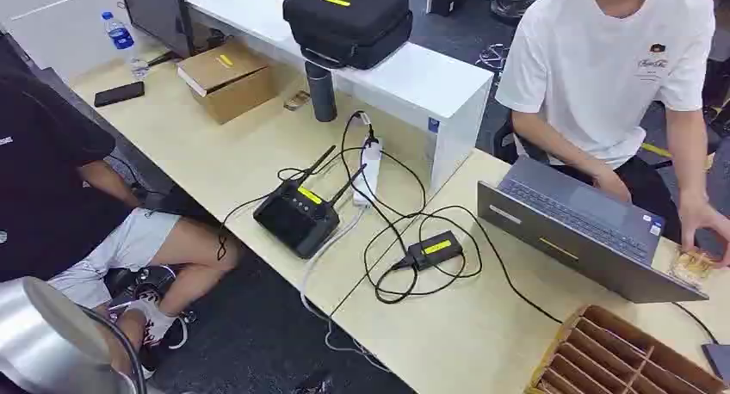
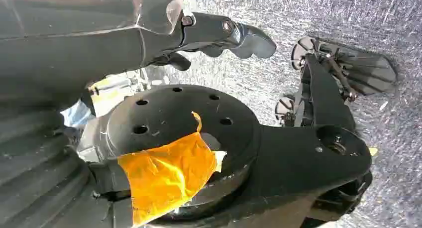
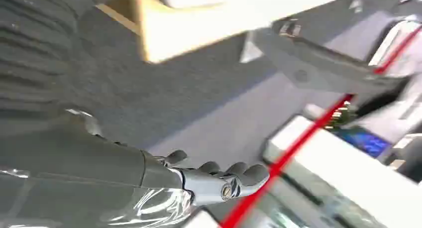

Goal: Pass the card to the sensor for recognition and then transmit it.

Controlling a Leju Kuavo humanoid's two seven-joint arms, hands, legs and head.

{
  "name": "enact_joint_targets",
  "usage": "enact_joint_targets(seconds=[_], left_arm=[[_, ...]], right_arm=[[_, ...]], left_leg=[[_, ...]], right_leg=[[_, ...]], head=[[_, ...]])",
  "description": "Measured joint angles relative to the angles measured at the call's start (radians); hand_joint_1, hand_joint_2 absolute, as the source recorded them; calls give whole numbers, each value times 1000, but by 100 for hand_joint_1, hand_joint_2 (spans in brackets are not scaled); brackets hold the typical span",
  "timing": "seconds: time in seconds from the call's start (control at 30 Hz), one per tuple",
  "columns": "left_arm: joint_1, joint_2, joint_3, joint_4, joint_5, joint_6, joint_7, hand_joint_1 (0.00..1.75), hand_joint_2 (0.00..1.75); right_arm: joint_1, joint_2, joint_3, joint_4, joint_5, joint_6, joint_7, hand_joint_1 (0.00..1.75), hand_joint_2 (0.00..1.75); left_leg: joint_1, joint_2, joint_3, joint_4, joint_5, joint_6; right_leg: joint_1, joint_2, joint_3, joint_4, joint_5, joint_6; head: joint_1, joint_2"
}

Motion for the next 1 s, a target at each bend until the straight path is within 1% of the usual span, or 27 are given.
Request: enact_joint_targets(seconds=[0.1, 0.17, 0.2, 0.23, 0.27, 0.33, 0.37, 0.43, 0.5, 0.53, 0.57, 0.63, 0.73, 0.8, 0.93, 1.0], left_arm=[[0, 7, 0, 0, -13, -9, 2, 0, 175], [1, 12, 0, 0, -28, -20, 8, 0, 175], [1, 16, 0, 0, -35, -27, 9, 0, 175], [1, 19, 0, 0, -41, -32, 10, 0, 175], [1, 21, -1, 0, -50, -41, 10, 0, 175], [0, 29, -10, 0, -63, -53, 9, 0, 175], [0, 32, -12, 0, -70, -56, 9, 0, 175], [0, 40, -17, 0, -81, -60, 9, 0, 175], [0, 49, -29, 0, -98, -64, 9, 0, 175], [0, 53, -34, 0, -106, -66, 6, 0, 175], [1, 58, -42, 0, -124, -70, -12, 0, 175], [0, 68, -60, 0, -143, -74, -44, 0, 175], [0, 84, -82, 0, -169, -100, -94, 0, 175], [-1, 92, -98, 0, -186, -121, -123, 0, 175], [-1, 104, -128, 0, -217, -145, -179, 0, 175], [-1, 108, -145, 0, -229, -149, -211, 0, 175]], right_arm=[[3, 0, 24, -95, 75, 19, 5, 0, 175], [11, -20, 68, -144, 116, -14, 36, 0, 175], [18, -42, 108, -165, 124, -54, 70, 0, 175], [23, -77, 156, -182, 126, -102, 109, 0, 175], [24, -126, 219, -197, 131, -168, 166, 0, 175], [14, -230, 346, -214, 140, -262, 275, 0, 175], [2, -283, 404, -220, 144, -293, 329, 0, 175], [-32, -375, 505, -221, 144, -311, 391, 0, 175], [-72, -455, 597, -221, 141, -299, 425, 0, 175], [-97, -488, 629, -221, 133, -285, 437, 0, 175], [-124, -529, 663, -219, 118, -257, 448, 0, 175], [-177, -589, 702, -215, 92, -209, 457, 0, 175], [-273, -668, 745, -200, 94, -146, 476, 0, 175], [-357, -723, 763, -179, 92, -98, 493, 0, 175], [-558, -820, 796, -108, 60, 18, 502, 0, 175], [-655, -856, 811, -67, 50, 55, 500, 0, 175]], left_leg=[[0, 0, 0, 0, 0, 0], [0, 0, 0, 0, 0, 0], [0, 0, 0, 0, 0, 0], [0, 0, 0, 0, 0, 0], [0, 0, -1, 0, 0, 0], [0, 1, 0, 0, 0, 0], [0, 1, 0, 0, 0, 0], [0, 1, 0, 1, 0, 0], [0, 0, 0, 1, 1, 1], [0, 0, -1, 1, 1, 1], [0, 1, 0, 1, 1, 1], [0, 0, 0, 2, 1, 1], [0, 1, 0, 2, 1, 1], [0, 1, -1, 2, 3, 1], [0, 1, -1, 3, 3, 2], [0, 0, -2, 3, 4, 3]], right_leg=[[0, 0, 0, 0, 0, 0], [0, 0, 0, 0, 0, 0], [0, 0, 0, 0, 0, 0], [0, 0, 0, 0, 0, 0], [0, 0, 0, 0, 0, 0], [0, 1, 0, 0, 0, 0], [0, 1, 0, 0, 0, 0], [0, 1, 0, 0, 1, 0], [0, 0, 0, 0, 1, 0], [0, 0, 0, 0, 1, 1], [0, 1, 0, 0, 1, 1], [0, 1, 0, 0, 1, 1], [0, 1, 1, 1, 2, 0], [0, 1, 0, 1, 3, 0], [0, 1, 0, 1, 5, 1], [0, 1, 0, 1, 5, 1]], head=[[1, 0], [0, 0], [0, 0], [0, 0], [0, 0], [0, 0], [0, 0], [0, 0], [0, 0], [0, 0], [0, 0], [1, 0], [0, 0], [0, 0], [0, 0], [1, 0]])
